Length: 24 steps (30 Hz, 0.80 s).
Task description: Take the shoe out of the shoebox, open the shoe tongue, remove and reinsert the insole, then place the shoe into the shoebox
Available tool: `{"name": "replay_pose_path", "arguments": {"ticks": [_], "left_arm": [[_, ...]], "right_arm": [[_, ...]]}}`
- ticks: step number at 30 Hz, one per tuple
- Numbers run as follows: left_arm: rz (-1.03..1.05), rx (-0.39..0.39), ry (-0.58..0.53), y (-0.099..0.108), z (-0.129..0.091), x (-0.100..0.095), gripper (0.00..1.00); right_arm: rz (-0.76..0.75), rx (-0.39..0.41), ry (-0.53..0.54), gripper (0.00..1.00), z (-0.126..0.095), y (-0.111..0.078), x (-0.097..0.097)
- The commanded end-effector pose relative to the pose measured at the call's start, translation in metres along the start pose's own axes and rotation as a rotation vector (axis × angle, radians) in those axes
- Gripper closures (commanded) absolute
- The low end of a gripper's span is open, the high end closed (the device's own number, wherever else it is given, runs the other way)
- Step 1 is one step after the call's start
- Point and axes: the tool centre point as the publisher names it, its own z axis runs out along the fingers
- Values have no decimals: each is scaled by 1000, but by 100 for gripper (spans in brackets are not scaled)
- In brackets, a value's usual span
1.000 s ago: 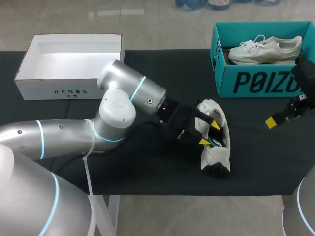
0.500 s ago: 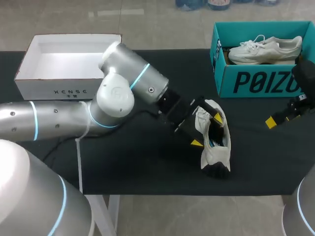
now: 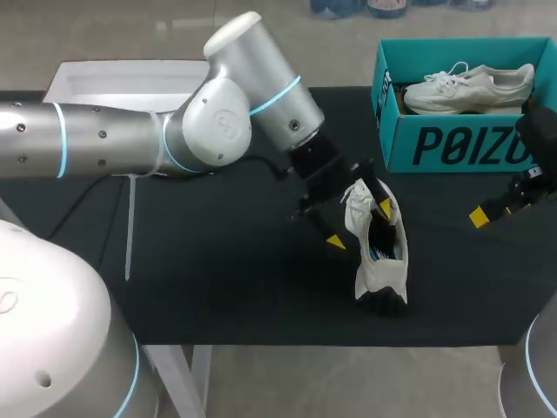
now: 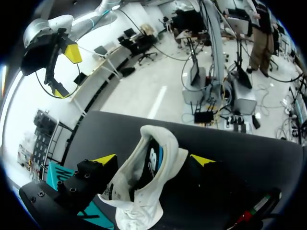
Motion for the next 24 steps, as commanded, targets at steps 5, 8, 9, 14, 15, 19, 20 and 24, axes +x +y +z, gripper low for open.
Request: {"name": "replay_pose_path", "arguments": {"ticks": [5, 8, 9, 14, 15, 19, 20, 24], "left_arm": [[0, -1, 19, 1, 0, -2, 0], [0, -1, 19, 1, 0, -2, 0], [0, -1, 19, 1, 0, -2, 0], [28, -32, 180, -1, 4, -14, 0], [43, -44, 232, -2, 7, -18, 0], [64, -59, 314, -4, 17, -24, 0], [72, -60, 326, -3, 19, -25, 0], [95, -71, 329, -3, 24, -25, 0]], "right_arm": [[0, -2, -2, 0, 1, -1, 0], [0, -2, -2, 0, 1, -1, 0], [0, -2, -2, 0, 1, -1, 0], [0, -2, -2, 0, 1, -1, 0], [0, -2, -2, 0, 1, -1, 0], [0, -2, -2, 0, 1, -1, 0], [0, -2, -2, 0, 1, -1, 0], [0, -2, -2, 0, 1, -1, 0]]}}
